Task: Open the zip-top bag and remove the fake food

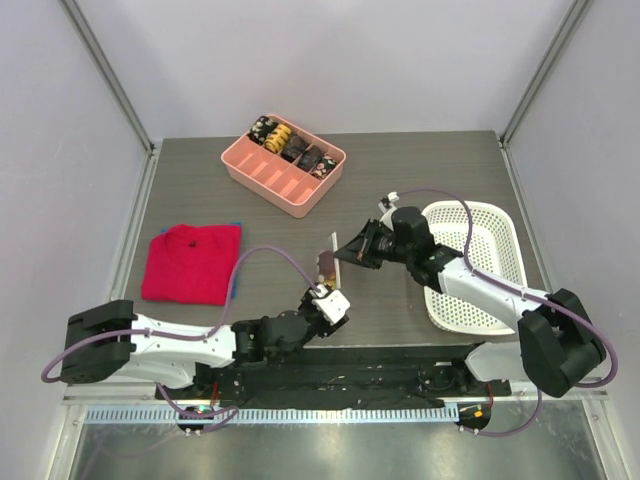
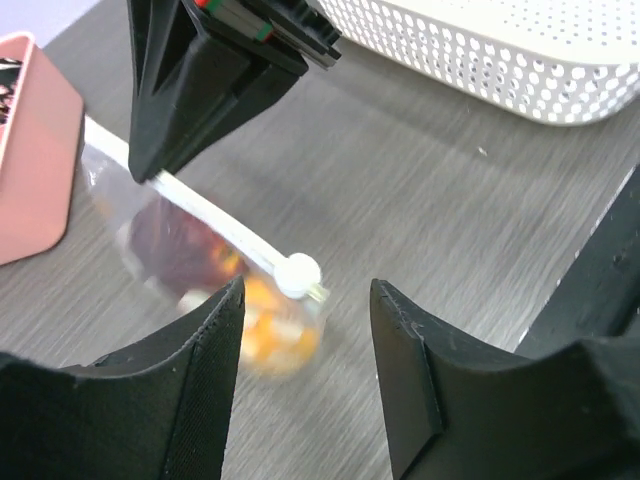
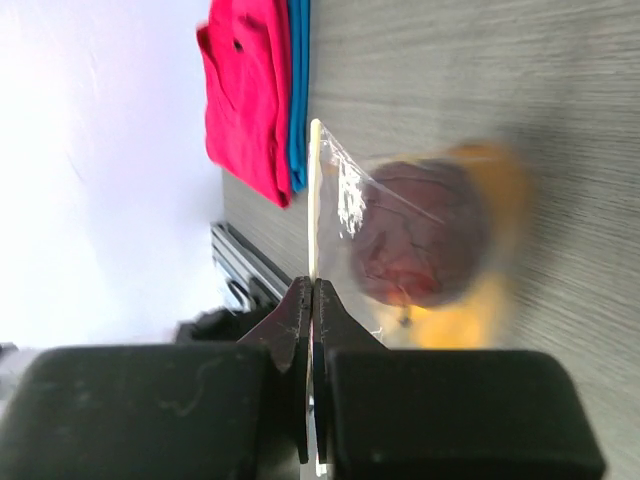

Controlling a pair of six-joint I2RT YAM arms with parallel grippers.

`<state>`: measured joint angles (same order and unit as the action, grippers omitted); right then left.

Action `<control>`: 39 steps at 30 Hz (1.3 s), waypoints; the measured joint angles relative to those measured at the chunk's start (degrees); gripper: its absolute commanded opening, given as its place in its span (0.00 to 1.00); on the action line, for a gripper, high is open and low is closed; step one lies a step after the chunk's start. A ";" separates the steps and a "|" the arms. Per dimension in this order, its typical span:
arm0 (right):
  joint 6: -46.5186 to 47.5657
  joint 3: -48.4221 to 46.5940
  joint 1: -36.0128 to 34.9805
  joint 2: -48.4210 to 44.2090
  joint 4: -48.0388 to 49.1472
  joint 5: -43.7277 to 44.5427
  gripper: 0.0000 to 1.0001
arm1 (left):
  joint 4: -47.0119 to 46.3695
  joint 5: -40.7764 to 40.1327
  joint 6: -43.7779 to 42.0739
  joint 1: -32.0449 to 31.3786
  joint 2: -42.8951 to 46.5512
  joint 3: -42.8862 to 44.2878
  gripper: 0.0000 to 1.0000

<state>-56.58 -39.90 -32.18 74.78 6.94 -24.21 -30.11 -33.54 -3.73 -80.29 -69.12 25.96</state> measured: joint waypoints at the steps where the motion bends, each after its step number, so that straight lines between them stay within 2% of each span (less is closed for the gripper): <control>1: -1.11 -0.94 0.00 -0.26 -1.18 0.79 0.01 | -1.11 -0.33 -0.07 0.00 -0.02 -0.20 0.54; 9: -8.81 -3.61 -0.35 -0.70 -10.21 6.25 0.01 | -11.06 -6.86 -2.43 0.20 -5.25 -1.88 0.55; 17: -12.87 -3.61 -1.03 -4.94 -13.49 10.25 0.01 | -16.09 -9.29 -2.32 1.95 -12.20 -1.29 0.55; 20: -11.93 -3.78 -1.09 -5.01 -13.55 10.60 0.01 | -15.32 -9.68 -1.53 2.32 -11.89 0.35 0.65; 22: -7.89 -4.66 -1.09 -4.15 -14.29 10.62 0.01 | -12.22 -8.28 0.13 2.51 -9.57 1.18 0.71; 28: 11.63 -15.34 -1.25 6.10 -17.75 6.14 0.01 | 4.52 2.08 9.51 4.04 9.18 3.80 0.81; 30: 16.57 -16.20 -1.42 7.43 -17.73 4.22 0.01 | 10.14 5.79 13.18 6.19 16.31 5.64 0.83; 34: 25.09 -15.74 -2.01 7.45 -17.55 -1.36 0.01 | 19.67 16.35 19.98 17.64 24.35 10.43 0.84; 36: 29.62 -15.02 -2.27 7.37 -17.16 -4.83 0.02 | 22.80 23.41 22.10 24.13 25.16 12.61 0.85; 37: 31.63 -14.53 -2.36 7.32 -16.94 -6.32 0.01 | 24.48 26.80 23.12 27.23 25.14 13.70 0.90; 39: 34.91 -13.49 -2.58 7.08 -16.70 -9.07 0.01 | 27.02 33.48 24.41 32.28 24.06 15.23 0.90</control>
<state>-21.67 -53.39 -34.76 81.87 -9.76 -33.28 -3.09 -0.05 20.69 -48.01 -45.06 41.19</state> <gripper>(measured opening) 0.022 0.884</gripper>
